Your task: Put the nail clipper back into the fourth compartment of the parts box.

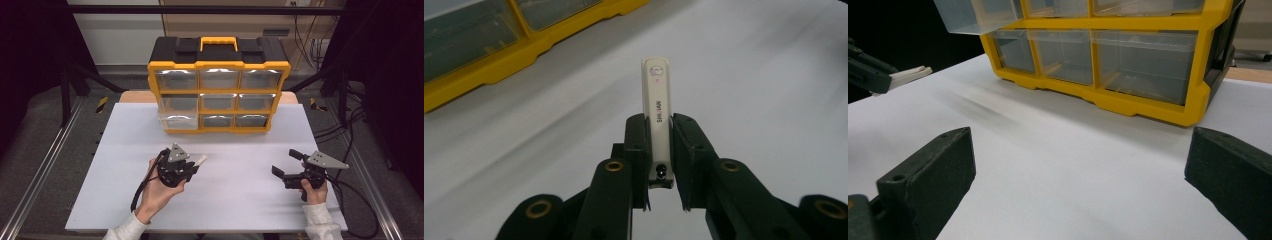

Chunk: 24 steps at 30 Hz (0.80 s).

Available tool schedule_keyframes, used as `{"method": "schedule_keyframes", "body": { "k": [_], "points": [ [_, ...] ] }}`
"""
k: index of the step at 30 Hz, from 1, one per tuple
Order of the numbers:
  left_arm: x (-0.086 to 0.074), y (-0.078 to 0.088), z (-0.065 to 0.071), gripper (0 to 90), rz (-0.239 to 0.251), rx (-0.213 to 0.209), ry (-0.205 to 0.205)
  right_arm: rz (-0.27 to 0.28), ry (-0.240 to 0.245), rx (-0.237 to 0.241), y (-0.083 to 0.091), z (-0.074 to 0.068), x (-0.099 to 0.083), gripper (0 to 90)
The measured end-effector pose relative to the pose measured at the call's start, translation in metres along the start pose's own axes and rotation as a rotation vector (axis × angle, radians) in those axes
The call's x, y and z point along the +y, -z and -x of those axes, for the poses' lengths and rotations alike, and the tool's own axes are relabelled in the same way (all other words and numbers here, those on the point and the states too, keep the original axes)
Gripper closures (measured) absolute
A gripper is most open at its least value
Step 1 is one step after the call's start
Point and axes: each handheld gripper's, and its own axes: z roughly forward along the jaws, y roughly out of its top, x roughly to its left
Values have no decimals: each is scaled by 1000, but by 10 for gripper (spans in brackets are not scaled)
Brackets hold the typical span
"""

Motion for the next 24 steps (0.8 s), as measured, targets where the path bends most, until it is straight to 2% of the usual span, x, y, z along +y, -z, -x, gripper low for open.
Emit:
{"method": "schedule_keyframes", "body": {
  "k": [24],
  "points": [
    [3,21,-21,770,46,45,41,-1,0,-2,0,0,0,3]
  ]
}}
